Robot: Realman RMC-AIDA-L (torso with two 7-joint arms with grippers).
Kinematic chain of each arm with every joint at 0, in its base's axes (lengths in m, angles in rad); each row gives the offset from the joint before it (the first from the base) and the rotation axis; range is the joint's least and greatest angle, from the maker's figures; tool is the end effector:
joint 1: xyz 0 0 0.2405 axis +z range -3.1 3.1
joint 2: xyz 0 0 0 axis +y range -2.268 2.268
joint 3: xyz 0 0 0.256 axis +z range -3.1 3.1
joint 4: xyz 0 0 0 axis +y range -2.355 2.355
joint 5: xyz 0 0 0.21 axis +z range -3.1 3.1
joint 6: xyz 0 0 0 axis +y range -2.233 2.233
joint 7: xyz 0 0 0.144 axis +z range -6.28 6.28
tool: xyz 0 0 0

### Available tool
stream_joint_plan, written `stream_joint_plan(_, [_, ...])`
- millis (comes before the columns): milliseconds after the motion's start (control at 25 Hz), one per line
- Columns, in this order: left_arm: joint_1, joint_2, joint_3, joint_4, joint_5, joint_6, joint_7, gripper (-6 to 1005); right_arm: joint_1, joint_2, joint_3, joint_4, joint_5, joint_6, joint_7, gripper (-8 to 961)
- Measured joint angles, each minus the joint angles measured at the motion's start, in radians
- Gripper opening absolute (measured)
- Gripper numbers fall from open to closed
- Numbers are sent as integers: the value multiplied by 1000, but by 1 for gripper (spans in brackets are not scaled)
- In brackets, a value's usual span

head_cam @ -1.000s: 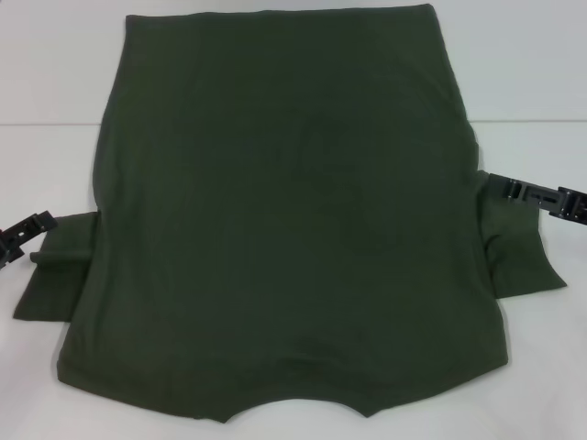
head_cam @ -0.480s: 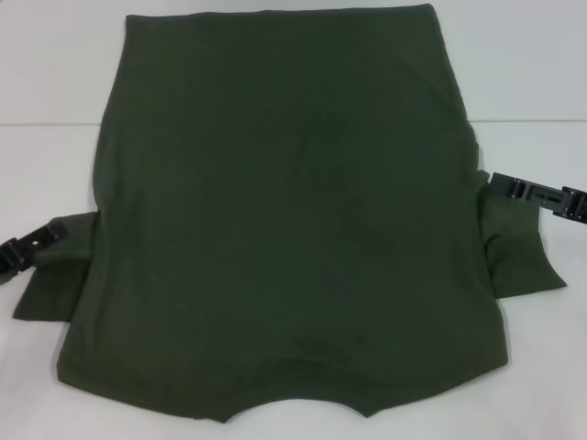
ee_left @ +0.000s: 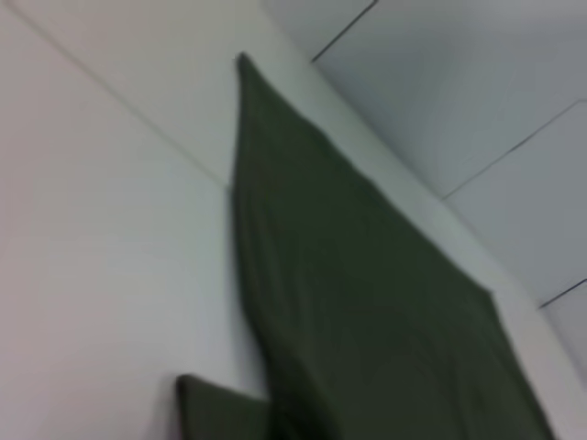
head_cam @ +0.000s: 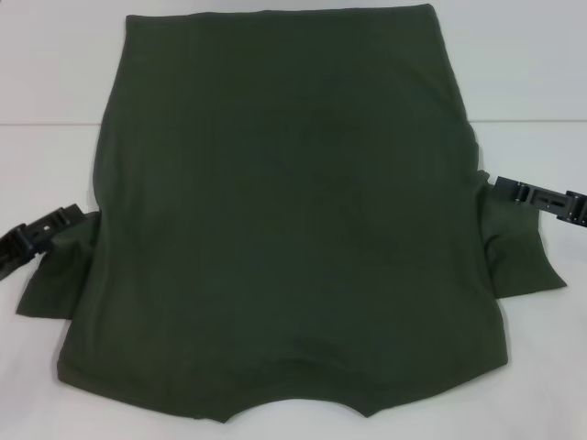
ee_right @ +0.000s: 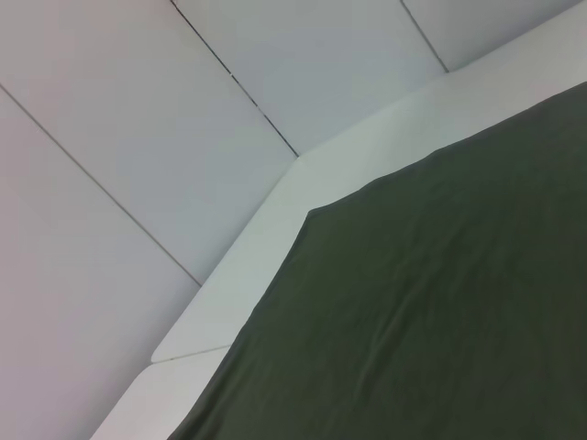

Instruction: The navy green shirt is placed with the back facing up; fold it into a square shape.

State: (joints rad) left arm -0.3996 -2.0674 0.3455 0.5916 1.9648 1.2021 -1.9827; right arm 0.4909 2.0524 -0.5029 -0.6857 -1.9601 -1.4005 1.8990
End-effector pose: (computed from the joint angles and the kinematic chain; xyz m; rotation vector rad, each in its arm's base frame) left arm -0.3719 0.3217 0.0497 -1.6891 -1.6324 -0.9180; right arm 0.3024 0.3504 0.0489 -2.1729 1.3463 0.8877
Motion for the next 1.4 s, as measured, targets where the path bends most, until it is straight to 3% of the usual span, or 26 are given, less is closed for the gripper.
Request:
stream_joint_plan(680, [8,5,11,-9,0,-100,8,934,-5,-5,12,14,2,-2,-10,914])
stream_joint_plan(1400, [-14,-5,38,-30,3,-146,47,921,-6,-4,20,15,11,-3,-11,914])
